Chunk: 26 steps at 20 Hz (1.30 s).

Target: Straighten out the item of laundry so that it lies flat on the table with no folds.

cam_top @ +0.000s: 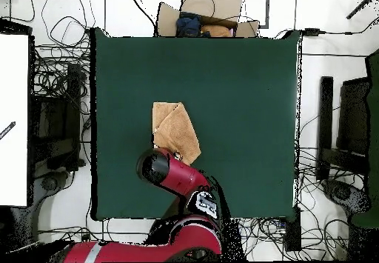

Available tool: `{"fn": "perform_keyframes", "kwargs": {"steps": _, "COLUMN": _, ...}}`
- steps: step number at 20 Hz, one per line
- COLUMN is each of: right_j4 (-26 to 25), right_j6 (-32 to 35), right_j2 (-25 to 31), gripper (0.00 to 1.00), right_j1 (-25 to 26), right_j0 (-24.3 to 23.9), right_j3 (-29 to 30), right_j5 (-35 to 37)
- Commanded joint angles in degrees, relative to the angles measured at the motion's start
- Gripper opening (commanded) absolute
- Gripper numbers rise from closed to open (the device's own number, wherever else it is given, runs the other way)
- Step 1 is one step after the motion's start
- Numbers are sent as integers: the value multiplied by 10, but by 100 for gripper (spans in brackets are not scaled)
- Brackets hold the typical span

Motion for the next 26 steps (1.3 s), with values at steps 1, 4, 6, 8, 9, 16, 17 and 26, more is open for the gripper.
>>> {"fn": "perform_keyframes", "kwargs": {"steps": 1, "right_j4": -18, "right_j6": 117, "right_j2": 47, "gripper": 0, "right_j1": 43, "right_j0": -6, "right_j3": -22, "right_j5": -38}}
{"fn": "perform_keyframes", "kwargs": {"steps": 4, "right_j4": -19, "right_j6": 111, "right_j2": 50, "gripper": 0, "right_j1": 51, "right_j0": -12, "right_j3": -29, "right_j5": -36}}
{"fn": "perform_keyframes", "kwargs": {"steps": 6, "right_j4": -18, "right_j6": 116, "right_j2": 53, "gripper": 0, "right_j1": 56, "right_j0": -12, "right_j3": -30, "right_j5": -41}}
{"fn": "perform_keyframes", "kwargs": {"steps": 8, "right_j4": -17, "right_j6": 121, "right_j2": 53, "gripper": 0, "right_j1": 58, "right_j0": -8, "right_j3": -29, "right_j5": -46}}
{"fn": "perform_keyframes", "kwargs": {"steps": 9, "right_j4": -17, "right_j6": 124, "right_j2": 53, "gripper": 0, "right_j1": 59, "right_j0": -6, "right_j3": -28, "right_j5": -48}}
{"fn": "perform_keyframes", "kwargs": {"steps": 16, "right_j4": 2, "right_j6": 145, "right_j2": 53, "gripper": 0, "right_j1": 17, "right_j0": 18, "right_j3": 1, "right_j5": -13}}
{"fn": "perform_keyframes", "kwargs": {"steps": 17, "right_j4": 7, "right_j6": 151, "right_j2": 53, "gripper": 0, "right_j1": 7, "right_j0": 23, "right_j3": 7, "right_j5": -5}}
{"fn": "perform_keyframes", "kwargs": {"steps": 26, "right_j4": 45, "right_j6": 196, "right_j2": 29, "gripper": 0, "right_j1": -79, "right_j0": 81, "right_j3": 37, "right_j5": 98}}
